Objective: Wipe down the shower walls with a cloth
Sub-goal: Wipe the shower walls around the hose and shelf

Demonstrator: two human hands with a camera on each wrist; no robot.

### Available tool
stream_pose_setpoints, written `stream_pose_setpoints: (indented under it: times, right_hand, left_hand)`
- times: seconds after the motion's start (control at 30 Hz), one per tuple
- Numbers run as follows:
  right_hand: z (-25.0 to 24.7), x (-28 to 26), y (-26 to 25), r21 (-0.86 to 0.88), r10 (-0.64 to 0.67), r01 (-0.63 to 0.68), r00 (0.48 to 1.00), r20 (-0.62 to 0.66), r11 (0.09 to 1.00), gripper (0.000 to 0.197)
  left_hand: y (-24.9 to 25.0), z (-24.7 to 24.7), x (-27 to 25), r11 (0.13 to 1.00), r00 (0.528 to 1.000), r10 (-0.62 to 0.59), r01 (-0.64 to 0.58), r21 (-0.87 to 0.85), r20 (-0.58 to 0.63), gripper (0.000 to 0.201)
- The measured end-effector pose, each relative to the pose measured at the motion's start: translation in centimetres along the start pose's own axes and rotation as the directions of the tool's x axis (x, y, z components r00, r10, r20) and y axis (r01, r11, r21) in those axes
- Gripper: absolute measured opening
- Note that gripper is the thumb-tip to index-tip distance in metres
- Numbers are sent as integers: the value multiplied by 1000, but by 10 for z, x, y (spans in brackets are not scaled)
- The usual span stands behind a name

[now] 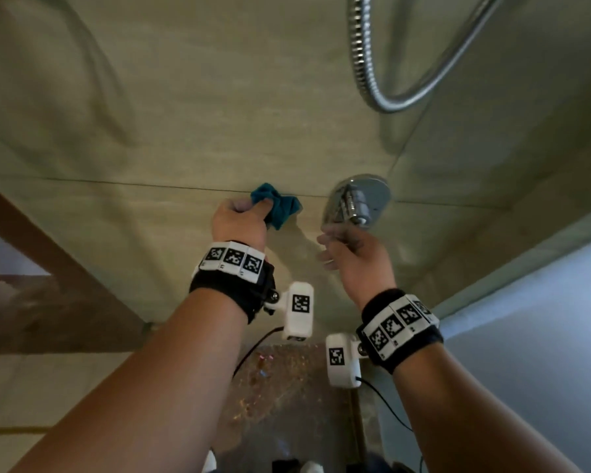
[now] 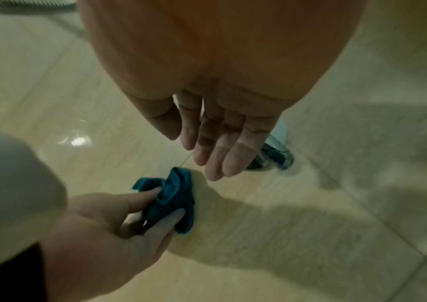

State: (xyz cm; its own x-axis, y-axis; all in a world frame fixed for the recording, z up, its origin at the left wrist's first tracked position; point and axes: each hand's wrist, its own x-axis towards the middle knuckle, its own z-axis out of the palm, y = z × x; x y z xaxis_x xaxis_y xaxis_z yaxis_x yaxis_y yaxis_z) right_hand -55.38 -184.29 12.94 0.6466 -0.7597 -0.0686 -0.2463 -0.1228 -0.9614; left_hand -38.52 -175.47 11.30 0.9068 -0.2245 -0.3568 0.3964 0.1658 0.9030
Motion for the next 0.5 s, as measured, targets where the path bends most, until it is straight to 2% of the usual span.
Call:
stream_pose_setpoints:
  times: [0.13, 0.23, 0.37, 0.5]
  right_hand:
    - [-32, -8, -1, -25, -4, 4, 1000, -16, 1000, 14]
    - [-52, -10, 0, -24, 4, -5, 1000, -16, 1000, 14]
    - [-53, -7, -3, -30, 1, -1, 1000, 14, 1000, 18]
    - [-23, -1, -22, -56, -76, 83, 990, 120, 995, 26]
  left_hand:
    - [-7, 47, -23, 999, 991, -42, 46, -27, 124, 24]
    - [-10, 64, -34, 996, 989, -77, 81, -30, 126, 26]
    - [-4, 60, -39, 998, 994, -44, 48, -31, 101, 21]
    - [21, 28, -30, 999, 999, -10, 11, -45, 37, 19]
